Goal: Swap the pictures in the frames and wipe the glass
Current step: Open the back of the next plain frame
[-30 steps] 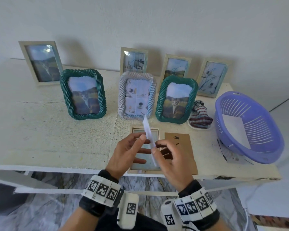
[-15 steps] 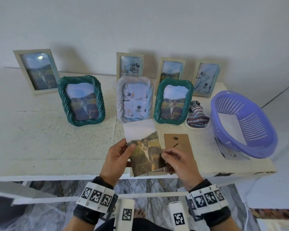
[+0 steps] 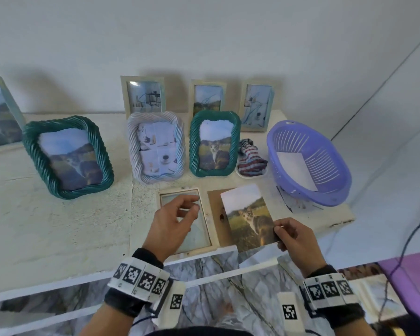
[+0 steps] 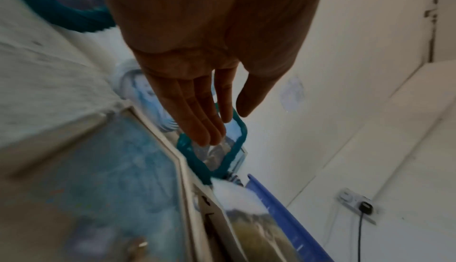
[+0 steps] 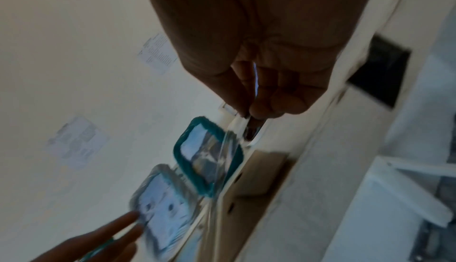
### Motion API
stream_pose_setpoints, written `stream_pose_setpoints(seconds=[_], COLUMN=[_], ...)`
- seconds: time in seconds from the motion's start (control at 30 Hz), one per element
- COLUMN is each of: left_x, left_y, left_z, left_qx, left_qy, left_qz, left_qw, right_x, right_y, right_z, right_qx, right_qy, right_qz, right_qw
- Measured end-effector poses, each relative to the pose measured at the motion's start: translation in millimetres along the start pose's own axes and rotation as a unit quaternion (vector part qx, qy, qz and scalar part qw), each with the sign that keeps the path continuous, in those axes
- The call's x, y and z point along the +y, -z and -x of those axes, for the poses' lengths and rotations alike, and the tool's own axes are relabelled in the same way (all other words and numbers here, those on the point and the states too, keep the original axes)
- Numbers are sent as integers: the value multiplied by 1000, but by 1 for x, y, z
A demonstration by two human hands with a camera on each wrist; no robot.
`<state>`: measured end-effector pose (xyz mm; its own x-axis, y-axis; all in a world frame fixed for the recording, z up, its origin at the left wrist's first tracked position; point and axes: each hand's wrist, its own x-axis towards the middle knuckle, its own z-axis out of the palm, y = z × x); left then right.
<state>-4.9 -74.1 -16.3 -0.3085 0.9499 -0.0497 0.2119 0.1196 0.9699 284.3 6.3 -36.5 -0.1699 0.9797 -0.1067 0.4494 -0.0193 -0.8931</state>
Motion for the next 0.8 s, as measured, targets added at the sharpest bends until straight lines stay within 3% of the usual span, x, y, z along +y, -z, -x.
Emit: stream_pose_setpoints(seconds=[0.23, 0.43, 0.53, 0.6, 0.7, 0.8], left_x=[52, 71, 76, 75, 72, 72], left_y=[-95, -169, -185, -188, -188, -186], left_z=[-58, -116, -133, -139, -144, -149], left_qx=[-57, -115, -133, -136, -135, -133], left_qy=[-138, -223, -237, -252, -282, -280], left_qz=[-140, -330, -439, -463, -446, -405], left_qw=[979, 910, 856, 839, 839, 860], right_x=[39, 61, 70, 72, 73, 72], right_y=[55, 83, 93, 98, 106, 114], right_z=[-23, -44, -51, -55, -61, -73], right_qx=[24, -44, -64, -73, -70, -47], right_qy=[-48, -69, -79, -85, -90, -95], right_qz=[-30, -13, -20, -27, -40, -41], right_qw=[998, 997, 995, 993, 993, 994])
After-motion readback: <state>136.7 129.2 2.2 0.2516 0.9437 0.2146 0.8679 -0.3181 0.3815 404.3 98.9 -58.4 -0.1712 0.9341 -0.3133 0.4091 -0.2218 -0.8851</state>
